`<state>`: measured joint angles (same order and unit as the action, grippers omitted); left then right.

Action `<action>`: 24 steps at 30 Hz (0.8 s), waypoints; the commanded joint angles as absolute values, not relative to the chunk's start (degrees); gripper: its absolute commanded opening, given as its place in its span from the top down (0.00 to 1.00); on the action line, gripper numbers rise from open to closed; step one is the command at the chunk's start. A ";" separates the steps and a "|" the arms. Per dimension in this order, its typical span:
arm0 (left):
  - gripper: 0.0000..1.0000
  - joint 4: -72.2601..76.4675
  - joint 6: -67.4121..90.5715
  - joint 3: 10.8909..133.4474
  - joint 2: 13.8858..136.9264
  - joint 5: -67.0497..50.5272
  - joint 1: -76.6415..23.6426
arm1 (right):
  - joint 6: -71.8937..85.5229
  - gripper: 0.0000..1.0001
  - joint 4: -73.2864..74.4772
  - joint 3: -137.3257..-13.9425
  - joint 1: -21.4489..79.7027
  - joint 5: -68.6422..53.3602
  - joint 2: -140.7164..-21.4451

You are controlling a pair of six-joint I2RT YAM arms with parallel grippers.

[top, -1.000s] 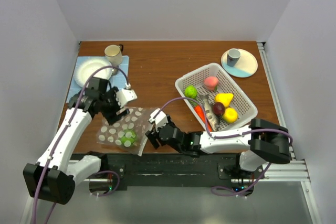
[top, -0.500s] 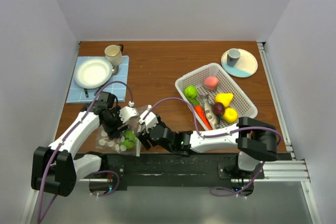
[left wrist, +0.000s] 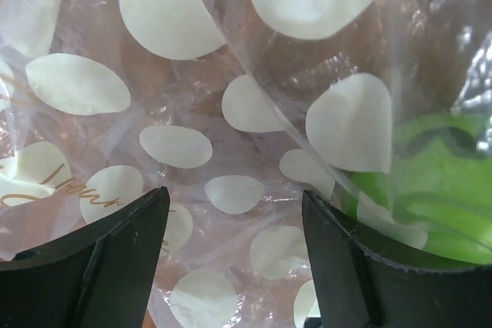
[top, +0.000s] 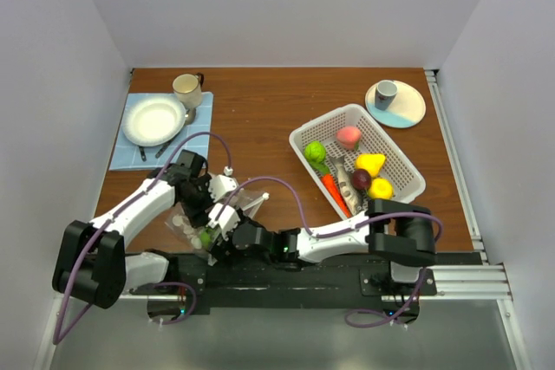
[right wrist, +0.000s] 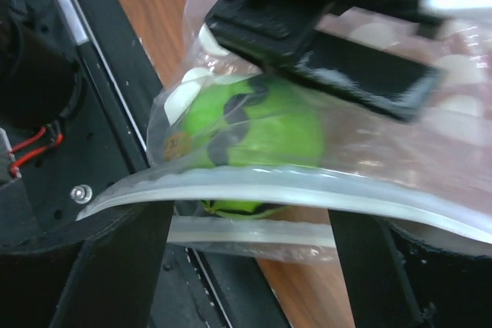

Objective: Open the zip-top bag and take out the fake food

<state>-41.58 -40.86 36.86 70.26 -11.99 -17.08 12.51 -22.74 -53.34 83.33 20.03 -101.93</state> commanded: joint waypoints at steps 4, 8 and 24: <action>0.26 -41.04 -39.20 39.02 69.70 -14.23 -17.67 | 11.60 0.05 -24.08 -59.32 83.50 22.22 -108.19; 0.27 -41.92 -39.11 39.29 69.61 -15.20 -17.84 | 10.81 0.03 -26.10 -60.55 83.50 23.64 -110.56; 0.28 -43.25 -40.34 39.99 69.70 -14.59 -18.46 | 10.28 0.26 -28.74 -58.54 83.14 25.14 -109.00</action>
<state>-42.94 -39.64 39.42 70.28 -14.55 -18.04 10.39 -26.52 -61.89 83.37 23.86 -114.26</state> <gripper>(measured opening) 0.719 0.833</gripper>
